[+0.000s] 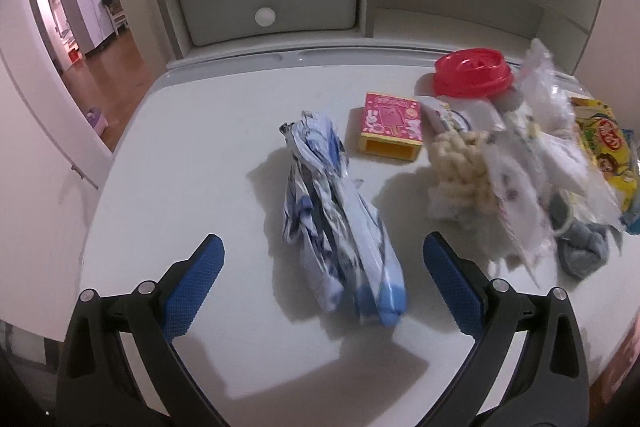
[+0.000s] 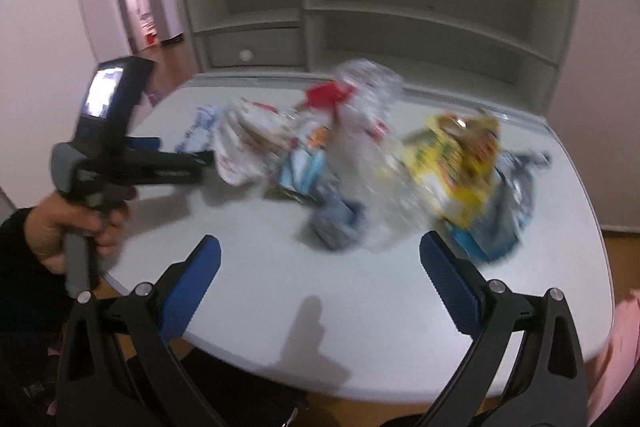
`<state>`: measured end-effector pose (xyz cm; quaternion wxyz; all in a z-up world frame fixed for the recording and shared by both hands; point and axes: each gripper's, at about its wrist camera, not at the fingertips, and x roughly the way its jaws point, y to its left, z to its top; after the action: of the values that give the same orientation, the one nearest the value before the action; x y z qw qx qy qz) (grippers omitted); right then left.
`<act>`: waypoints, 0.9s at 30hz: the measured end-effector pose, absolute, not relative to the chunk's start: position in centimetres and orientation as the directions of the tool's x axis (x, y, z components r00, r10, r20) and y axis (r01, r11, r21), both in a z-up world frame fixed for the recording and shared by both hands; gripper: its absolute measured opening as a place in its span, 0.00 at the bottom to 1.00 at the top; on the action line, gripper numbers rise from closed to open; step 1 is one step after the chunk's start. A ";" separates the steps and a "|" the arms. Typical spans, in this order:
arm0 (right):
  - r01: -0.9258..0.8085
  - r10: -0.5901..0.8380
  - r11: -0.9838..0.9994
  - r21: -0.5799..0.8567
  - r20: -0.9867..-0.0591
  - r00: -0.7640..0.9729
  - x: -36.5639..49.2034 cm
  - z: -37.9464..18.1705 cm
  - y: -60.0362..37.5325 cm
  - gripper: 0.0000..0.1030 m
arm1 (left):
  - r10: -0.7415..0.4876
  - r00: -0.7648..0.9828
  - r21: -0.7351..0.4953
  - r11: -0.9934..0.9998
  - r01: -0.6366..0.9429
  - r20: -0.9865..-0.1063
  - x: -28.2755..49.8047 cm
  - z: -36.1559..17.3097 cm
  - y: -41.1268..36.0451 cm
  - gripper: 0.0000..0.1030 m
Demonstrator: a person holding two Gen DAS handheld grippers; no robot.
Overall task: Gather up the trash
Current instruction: 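Grasp the blue-white wrapper with the left tool while the right tool grasps the white cloth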
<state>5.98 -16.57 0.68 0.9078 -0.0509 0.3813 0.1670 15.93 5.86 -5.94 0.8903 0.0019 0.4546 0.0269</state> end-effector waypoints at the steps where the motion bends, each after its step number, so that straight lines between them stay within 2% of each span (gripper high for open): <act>1: -0.357 0.271 0.933 0.030 -0.711 0.649 6.6 1.0 -15.9 0.93 | 0.049 0.583 0.025 0.998 -0.049 -0.811 16.2 -6.1 6.1 0.94; 3: -0.383 0.285 0.923 0.029 -0.720 0.633 7.9 1.3 -14.6 0.93 | 0.039 0.583 0.009 0.998 -0.055 -0.812 16.2 -6.3 6.9 0.90; 6: -0.430 0.300 0.903 0.018 -0.743 0.598 10.3 1.5 -12.2 0.93 | 0.023 0.588 -0.013 0.998 -0.057 -0.809 15.8 -6.4 8.2 0.51; 7: -0.442 0.296 0.897 0.006 -0.752 0.589 11.0 1.4 -11.4 0.93 | 0.016 0.594 -0.018 0.999 -0.051 -0.805 15.6 -6.3 8.6 0.29; 8: -0.461 0.289 0.887 -0.013 -0.763 0.578 11.8 1.3 -10.2 0.93 | 0.008 0.598 -0.028 0.998 -0.052 -0.802 15.3 -6.2 9.1 0.24; 10: -0.494 0.279 0.868 -0.045 -0.779 0.561 13.0 1.1 -8.0 0.93 | -0.054 0.600 -0.098 0.994 -0.041 -0.798 14.9 -6.1 10.3 0.20; 13: -0.527 0.238 0.841 -0.122 -0.792 0.562 14.4 0.6 -4.9 0.93 | -0.016 0.641 -0.064 0.997 -0.052 -0.767 13.8 -5.5 11.2 0.18; 15: -0.532 0.191 0.826 -0.185 -0.797 0.573 15.3 0.1 -3.2 0.86 | -0.006 0.657 -0.051 0.997 -0.049 -0.754 13.2 -5.1 11.5 0.18; 16: -0.535 0.168 0.819 -0.208 -0.805 0.570 15.9 -0.3 -2.6 0.77 | -0.016 0.656 -0.058 0.997 -0.043 -0.754 12.9 -5.1 11.7 0.18; 17: -0.534 0.148 0.815 -0.223 -0.812 0.565 16.3 -0.6 -2.2 0.58 | -0.024 0.657 -0.065 0.997 -0.038 -0.754 12.7 -5.0 11.8 0.18; 19: -0.529 0.126 0.818 -0.228 -0.826 0.550 17.0 -1.2 -2.1 0.36 | -0.030 0.663 -0.066 0.997 -0.029 -0.748 12.3 -4.7 11.9 0.18; 23: -0.499 0.158 0.847 -0.184 -0.809 0.566 16.6 0.2 -3.4 0.25 | -0.048 0.682 -0.077 0.997 -0.013 -0.730 11.5 -3.8 11.8 0.18; 27: -0.457 0.251 0.888 -0.054 -0.776 0.579 15.9 2.7 -6.2 0.24 | -0.064 0.701 -0.075 0.997 0.015 -0.710 10.7 -2.5 10.6 0.18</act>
<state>15.91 -6.23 2.70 0.8798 -0.1251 0.4121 0.2013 10.71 10.55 -2.53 0.9218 -0.0316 0.3858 -0.0216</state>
